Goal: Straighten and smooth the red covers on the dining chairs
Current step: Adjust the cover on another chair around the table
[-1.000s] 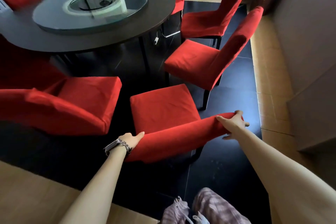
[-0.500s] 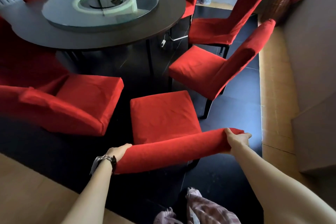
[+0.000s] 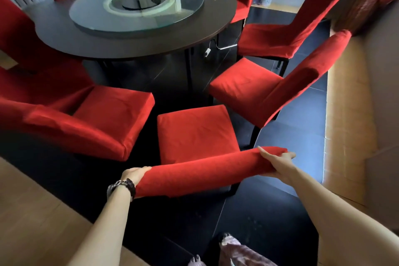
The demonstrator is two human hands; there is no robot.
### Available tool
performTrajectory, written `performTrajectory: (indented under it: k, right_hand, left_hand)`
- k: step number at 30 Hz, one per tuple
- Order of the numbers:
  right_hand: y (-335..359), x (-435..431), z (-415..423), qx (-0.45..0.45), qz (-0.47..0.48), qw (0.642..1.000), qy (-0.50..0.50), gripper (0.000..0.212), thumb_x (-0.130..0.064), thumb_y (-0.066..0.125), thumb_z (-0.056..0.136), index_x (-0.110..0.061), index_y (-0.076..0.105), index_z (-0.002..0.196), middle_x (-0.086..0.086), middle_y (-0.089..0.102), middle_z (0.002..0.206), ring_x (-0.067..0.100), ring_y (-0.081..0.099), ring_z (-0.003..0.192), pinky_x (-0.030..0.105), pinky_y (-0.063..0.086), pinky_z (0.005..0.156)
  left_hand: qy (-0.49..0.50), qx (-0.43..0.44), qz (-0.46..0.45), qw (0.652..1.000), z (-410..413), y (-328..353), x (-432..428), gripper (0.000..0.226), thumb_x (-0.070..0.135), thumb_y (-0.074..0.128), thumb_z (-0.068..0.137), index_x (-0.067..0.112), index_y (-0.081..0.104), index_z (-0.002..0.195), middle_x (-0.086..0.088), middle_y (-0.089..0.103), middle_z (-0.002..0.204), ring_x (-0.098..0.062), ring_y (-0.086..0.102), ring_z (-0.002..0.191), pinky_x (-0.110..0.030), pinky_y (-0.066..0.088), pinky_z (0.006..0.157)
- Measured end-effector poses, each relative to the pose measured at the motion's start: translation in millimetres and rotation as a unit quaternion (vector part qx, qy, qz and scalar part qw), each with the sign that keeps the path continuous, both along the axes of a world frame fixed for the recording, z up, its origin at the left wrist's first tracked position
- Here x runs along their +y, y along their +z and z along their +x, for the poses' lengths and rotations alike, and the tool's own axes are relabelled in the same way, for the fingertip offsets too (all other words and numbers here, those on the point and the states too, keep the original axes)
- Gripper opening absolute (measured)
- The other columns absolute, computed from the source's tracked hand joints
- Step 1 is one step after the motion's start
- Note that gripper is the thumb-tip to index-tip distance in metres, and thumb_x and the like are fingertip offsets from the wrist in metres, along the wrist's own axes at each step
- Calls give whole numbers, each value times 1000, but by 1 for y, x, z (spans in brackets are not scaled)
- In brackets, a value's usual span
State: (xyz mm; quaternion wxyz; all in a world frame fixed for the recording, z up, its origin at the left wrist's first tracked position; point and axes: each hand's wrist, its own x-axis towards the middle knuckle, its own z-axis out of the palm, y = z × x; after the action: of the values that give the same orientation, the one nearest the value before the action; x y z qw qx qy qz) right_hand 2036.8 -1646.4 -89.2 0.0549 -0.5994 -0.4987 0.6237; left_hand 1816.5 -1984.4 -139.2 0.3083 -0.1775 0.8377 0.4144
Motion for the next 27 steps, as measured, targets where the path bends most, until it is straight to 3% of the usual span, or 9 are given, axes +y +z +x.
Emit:
performTrajectory:
  k: [3, 6, 10, 14, 20, 23, 27]
  right_hand:
    - [1, 8, -13, 8, -27, 999, 33, 105, -24, 81, 76, -19, 1, 145, 21, 32, 142, 43, 67, 86, 50, 56, 75]
    - [6, 22, -27, 21, -31, 997, 68, 110, -18, 80, 77, -19, -6, 146, 18, 30, 145, 40, 66, 92, 44, 55, 74]
    - [7, 41, -48, 28, -26, 994, 100, 102, -15, 81, 75, -18, 3, 141, 19, 36, 140, 37, 64, 100, 42, 56, 79]
    - [0, 50, -70, 31, -35, 993, 110, 105, -15, 81, 76, -21, 0, 143, 17, 34, 143, 33, 67, 82, 45, 56, 81]
    - [-2, 65, -105, 35, -27, 992, 116, 115, -20, 83, 73, -21, -6, 145, 13, 34, 145, 27, 67, 81, 30, 57, 54]
    - [-2, 76, -121, 41, -22, 991, 122, 111, -20, 84, 72, -22, -3, 142, 14, 34, 142, 27, 65, 90, 35, 58, 65]
    - [-5, 92, -143, 54, -32, 990, 124, 112, -19, 84, 71, -26, -2, 142, 10, 33, 131, 24, 63, 83, 43, 59, 75]
  left_hand:
    - [29, 2, 3, 1000, -11, 1, 4, 40, 26, 76, 79, 2, 69, 110, -10, 64, 90, -23, 59, 76, -29, 42, 79]
    - [74, 10, 9, 997, -22, 3, 13, 42, 24, 78, 77, -3, 68, 107, -8, 60, 77, -18, 55, 61, -29, 41, 74]
    - [115, 12, 14, 993, -35, 3, 25, 43, 24, 79, 76, -5, 67, 105, -17, 65, 92, -28, 61, 79, -34, 46, 78]
    - [156, 18, -1, 988, -50, 2, 31, 49, 28, 78, 76, -7, 65, 108, -22, 65, 109, -34, 63, 97, -36, 46, 84]
    - [232, 31, 2, 972, -66, 9, 43, 52, 30, 76, 77, -8, 61, 110, -22, 63, 114, -35, 62, 103, -37, 46, 89]
    - [240, 49, 0, 970, -70, 12, 55, 40, 30, 69, 82, -5, 64, 102, -22, 63, 106, -36, 61, 97, -36, 45, 87]
    - [226, 88, -17, 970, -80, 15, 73, 37, 27, 62, 88, -5, 66, 107, -24, 63, 110, -39, 59, 101, -32, 38, 79]
